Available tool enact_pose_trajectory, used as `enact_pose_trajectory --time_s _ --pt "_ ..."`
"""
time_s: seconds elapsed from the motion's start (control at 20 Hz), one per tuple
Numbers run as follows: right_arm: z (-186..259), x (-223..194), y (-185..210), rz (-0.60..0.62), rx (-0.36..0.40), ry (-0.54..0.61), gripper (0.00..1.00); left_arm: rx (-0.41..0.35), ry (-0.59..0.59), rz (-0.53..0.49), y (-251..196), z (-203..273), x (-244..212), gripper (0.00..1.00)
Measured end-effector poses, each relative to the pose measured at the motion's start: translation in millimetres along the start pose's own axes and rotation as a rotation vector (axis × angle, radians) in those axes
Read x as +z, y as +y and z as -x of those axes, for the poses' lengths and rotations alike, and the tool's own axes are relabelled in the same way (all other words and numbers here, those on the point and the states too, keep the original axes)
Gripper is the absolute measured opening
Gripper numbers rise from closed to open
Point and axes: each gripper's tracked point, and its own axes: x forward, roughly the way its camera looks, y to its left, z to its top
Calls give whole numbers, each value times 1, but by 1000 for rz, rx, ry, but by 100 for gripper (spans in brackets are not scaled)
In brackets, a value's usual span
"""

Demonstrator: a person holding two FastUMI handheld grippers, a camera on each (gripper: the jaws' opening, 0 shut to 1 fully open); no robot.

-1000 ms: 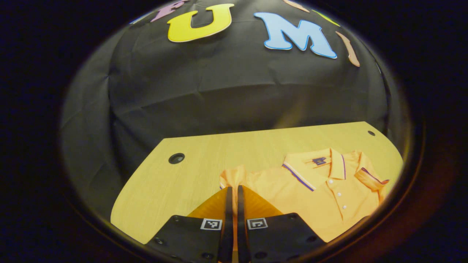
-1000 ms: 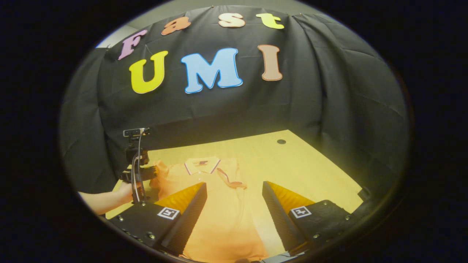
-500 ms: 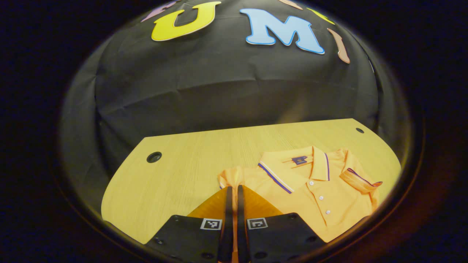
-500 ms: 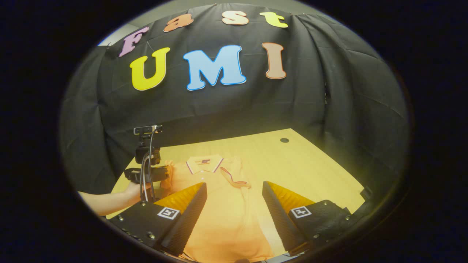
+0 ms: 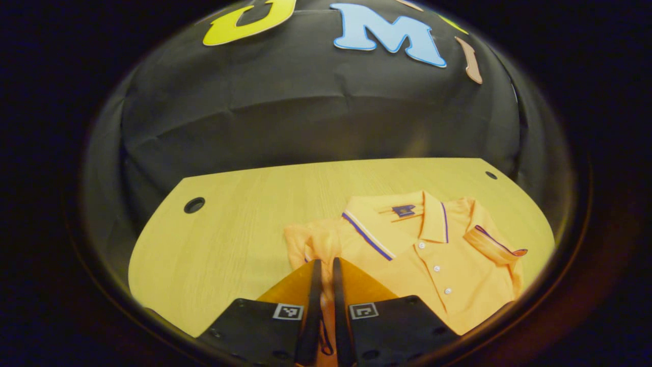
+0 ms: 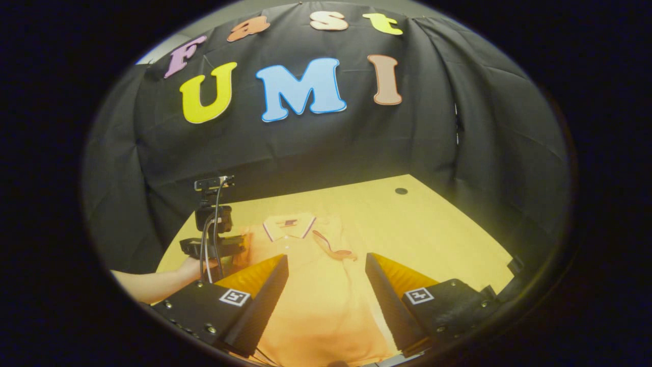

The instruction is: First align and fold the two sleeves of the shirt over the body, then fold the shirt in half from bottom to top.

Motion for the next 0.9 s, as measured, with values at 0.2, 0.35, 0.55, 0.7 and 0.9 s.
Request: enact_pose_trajectory --time_s 0.2,0.35,0.55,0.7,0.9 --pt "2 1 -4 10 12 -3 95 -35 -9 71 -10 19 5 71" --pt "7 0 -10 12 24 -9 95 -19 -25 115 -9 37 6 95" --pt "14 -8 -22 29 35 -9 95 -5 -49 126 -10 65 6 95" --pt "17 -19 -30 45 46 1 95 -14 -72 136 -17 90 7 95" --pt "24 -34 -40 60 62 17 95 -23 -94 119 -27 126 0 95"
